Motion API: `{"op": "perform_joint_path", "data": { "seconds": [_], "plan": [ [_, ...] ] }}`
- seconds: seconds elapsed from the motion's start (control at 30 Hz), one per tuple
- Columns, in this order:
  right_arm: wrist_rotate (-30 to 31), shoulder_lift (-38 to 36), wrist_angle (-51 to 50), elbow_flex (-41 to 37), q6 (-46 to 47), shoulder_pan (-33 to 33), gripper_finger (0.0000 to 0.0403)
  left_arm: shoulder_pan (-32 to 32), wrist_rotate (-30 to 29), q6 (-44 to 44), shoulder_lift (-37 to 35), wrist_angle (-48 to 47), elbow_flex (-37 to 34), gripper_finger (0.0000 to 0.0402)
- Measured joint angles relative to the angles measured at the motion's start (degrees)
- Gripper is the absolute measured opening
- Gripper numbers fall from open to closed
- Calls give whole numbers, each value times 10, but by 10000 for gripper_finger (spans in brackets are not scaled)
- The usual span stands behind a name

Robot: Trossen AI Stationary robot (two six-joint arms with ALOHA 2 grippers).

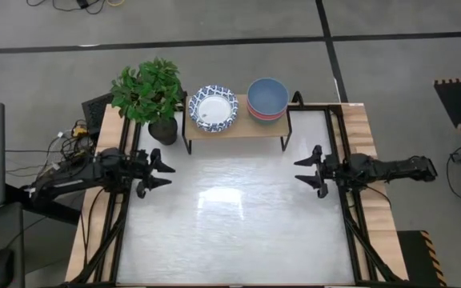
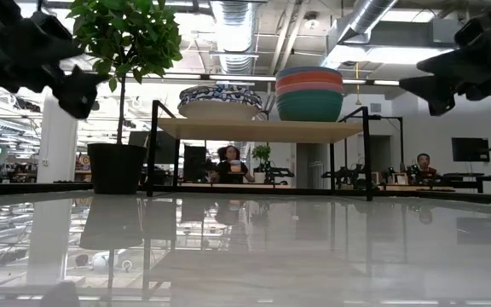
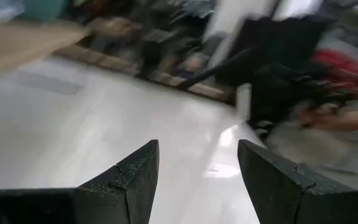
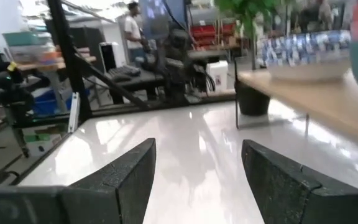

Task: Place and stack bowls onto a shelf
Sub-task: Return to Home Position

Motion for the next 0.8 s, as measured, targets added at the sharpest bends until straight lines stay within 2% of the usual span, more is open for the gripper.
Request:
{"op": "perform_joint_path", "data": {
  "seconds": [0.07, 0.17, 0.63, 0.8],
  "plan": [
    [-2, 0, -12, 0, 18, -7, 265, 8, 47, -6, 2, 50, -15, 203],
    [-2, 0, -12, 0, 17, -14, 265, 18, 69, 0, -1, 55, -15, 203],
    [-2, 0, -16, -1, -10, -28, 265, 28, -7, 26, 0, 52, -16, 203],
    [-2, 0, -16, -1, -10, -27, 265, 28, -12, 25, 0, 51, -16, 203]
  ]
}}
